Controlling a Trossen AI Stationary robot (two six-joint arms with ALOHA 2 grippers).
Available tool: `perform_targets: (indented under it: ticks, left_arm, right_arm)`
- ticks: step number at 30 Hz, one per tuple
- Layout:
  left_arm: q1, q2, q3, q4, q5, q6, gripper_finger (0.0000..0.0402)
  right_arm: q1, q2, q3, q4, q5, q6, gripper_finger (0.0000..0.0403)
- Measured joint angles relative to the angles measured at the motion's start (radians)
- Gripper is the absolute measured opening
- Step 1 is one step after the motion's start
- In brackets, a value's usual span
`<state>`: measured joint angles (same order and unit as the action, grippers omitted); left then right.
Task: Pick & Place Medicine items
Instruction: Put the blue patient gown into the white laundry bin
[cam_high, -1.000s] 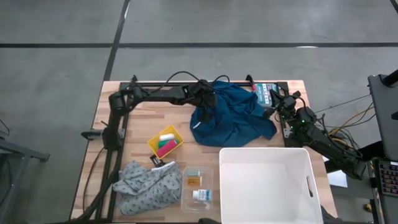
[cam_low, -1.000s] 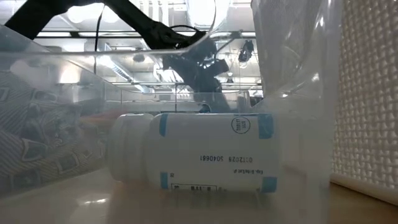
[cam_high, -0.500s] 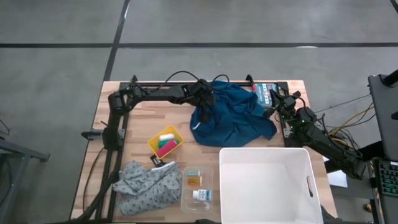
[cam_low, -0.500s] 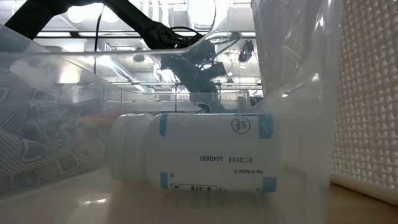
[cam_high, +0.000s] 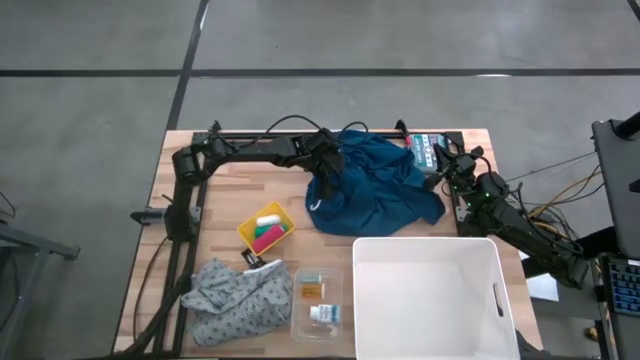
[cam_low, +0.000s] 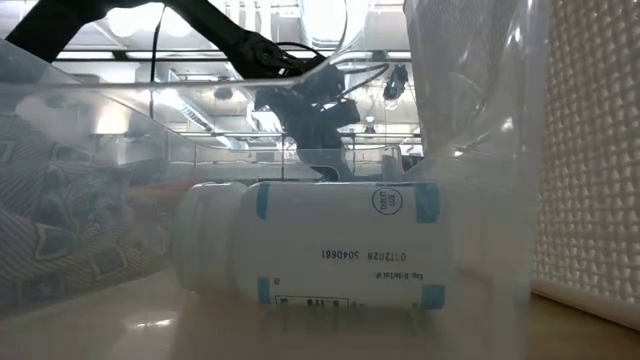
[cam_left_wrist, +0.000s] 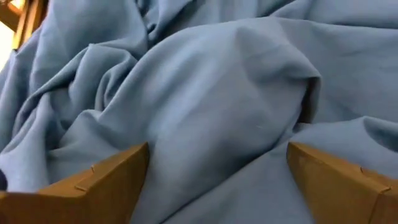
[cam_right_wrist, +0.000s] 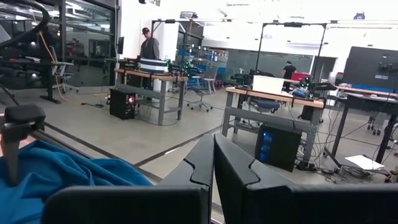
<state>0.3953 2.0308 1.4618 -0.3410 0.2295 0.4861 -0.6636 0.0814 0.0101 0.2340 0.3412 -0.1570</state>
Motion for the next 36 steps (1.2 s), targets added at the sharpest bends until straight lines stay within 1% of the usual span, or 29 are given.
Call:
perform_targets:
  ticks: [8,15,20,26,30,36]
  left_arm:
    - [-0.001,0.01,-0.003,-0.02,0.05,-0.026,0.0383]
    - [-0.001,0.018,-0.003,-0.027,0.067,-0.044,0.0382]
    - [-0.001,0.029,-0.004,-0.066,0.085,-0.049,0.0381]
    - [-0.001,0.029,-0.004,-0.068,0.086,-0.046,0.0381]
    - [-0.002,0.029,-0.004,-0.083,0.077,-0.094,0.0382]
    - [-0.001,0.029,-0.004,-0.121,0.07,-0.102,0.0381]
  right_arm:
    - [0.0,0.0,0.0,0.0,0.0,0.0,0.0008]
    - [0.0,0.0,0.0,0.0,0.0,0.0,0.0008]
    - [0.0,0.0,0.0,-0.001,0.0,0.0,0.0008]
    - [0.0,0.0,0.0,0.0,0.0,0.0,0.0008]
    - [0.0,0.0,0.0,0.0,0.0,0.0,0.0008]
    - [0.0,0.0,0.0,0.0,0.0,0.0,0.0008]
